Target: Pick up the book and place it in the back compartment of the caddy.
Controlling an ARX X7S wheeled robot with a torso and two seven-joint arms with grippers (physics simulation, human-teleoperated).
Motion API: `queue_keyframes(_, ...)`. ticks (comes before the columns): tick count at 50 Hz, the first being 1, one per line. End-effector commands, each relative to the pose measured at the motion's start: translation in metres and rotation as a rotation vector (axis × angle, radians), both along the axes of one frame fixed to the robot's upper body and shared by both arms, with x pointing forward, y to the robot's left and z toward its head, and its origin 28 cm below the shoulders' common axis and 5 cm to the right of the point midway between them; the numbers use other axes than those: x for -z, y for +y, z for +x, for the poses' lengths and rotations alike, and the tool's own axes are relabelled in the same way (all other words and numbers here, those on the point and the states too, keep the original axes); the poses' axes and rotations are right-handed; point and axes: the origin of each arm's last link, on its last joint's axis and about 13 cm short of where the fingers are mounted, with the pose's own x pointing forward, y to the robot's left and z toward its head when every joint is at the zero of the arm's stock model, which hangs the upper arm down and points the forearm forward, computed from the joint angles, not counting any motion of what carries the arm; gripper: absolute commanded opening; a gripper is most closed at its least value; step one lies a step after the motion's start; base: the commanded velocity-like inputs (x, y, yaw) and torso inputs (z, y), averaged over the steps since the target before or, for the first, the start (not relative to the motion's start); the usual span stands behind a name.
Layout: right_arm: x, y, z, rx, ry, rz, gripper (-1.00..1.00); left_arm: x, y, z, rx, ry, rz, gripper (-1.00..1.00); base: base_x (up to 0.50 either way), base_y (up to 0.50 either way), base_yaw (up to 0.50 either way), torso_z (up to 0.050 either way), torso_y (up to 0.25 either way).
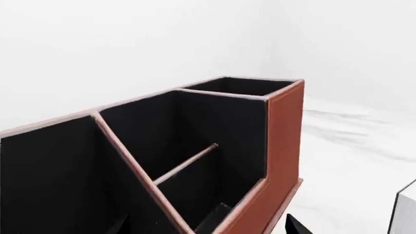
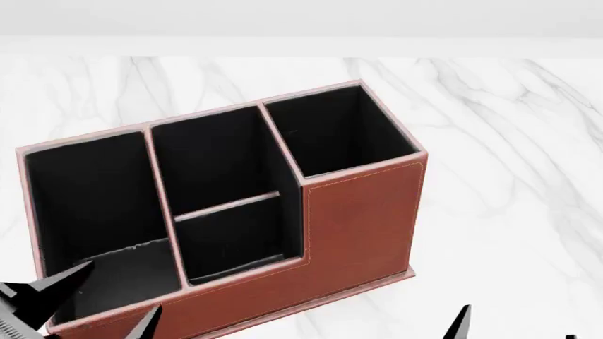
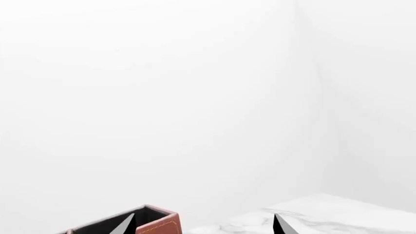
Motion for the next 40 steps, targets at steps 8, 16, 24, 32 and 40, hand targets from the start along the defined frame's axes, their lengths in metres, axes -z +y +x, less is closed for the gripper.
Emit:
queue_keyframes(8, 0.001, 0.000, 0.002, -0.001, 0.007, -0.003, 1.00, 0.010, -0.008, 0.006, 0.174, 0.101, -0.004, 1.00, 0.00, 0.00, 0.00, 0.000, 0.000)
queue_keyframes(16, 0.001, 0.000, 0.003, 0.003, 0.011, -0.003, 1.00, 0.014, -0.009, 0.008, 0.228, 0.131, -0.024, 1.00, 0.00, 0.00, 0.00, 0.000, 0.000)
queue_keyframes(24, 0.002, 0.000, 0.004, 0.002, 0.013, -0.003, 1.00, 0.015, -0.012, 0.008, 0.257, 0.147, 0.002, 1.00, 0.00, 0.00, 0.00, 0.000, 0.000)
queue_keyframes(32, 0.003, 0.001, 0.005, 0.002, 0.016, -0.005, 1.00, 0.019, -0.018, 0.009, 0.291, 0.153, 0.006, 1.00, 0.00, 0.00, 0.00, 0.000, 0.000)
queue_keyframes(40, 0.004, 0.000, 0.006, 0.000, 0.019, -0.004, 1.00, 0.021, -0.025, 0.008, 0.324, 0.162, 0.028, 1.00, 0.00, 0.00, 0.00, 0.000, 0.000)
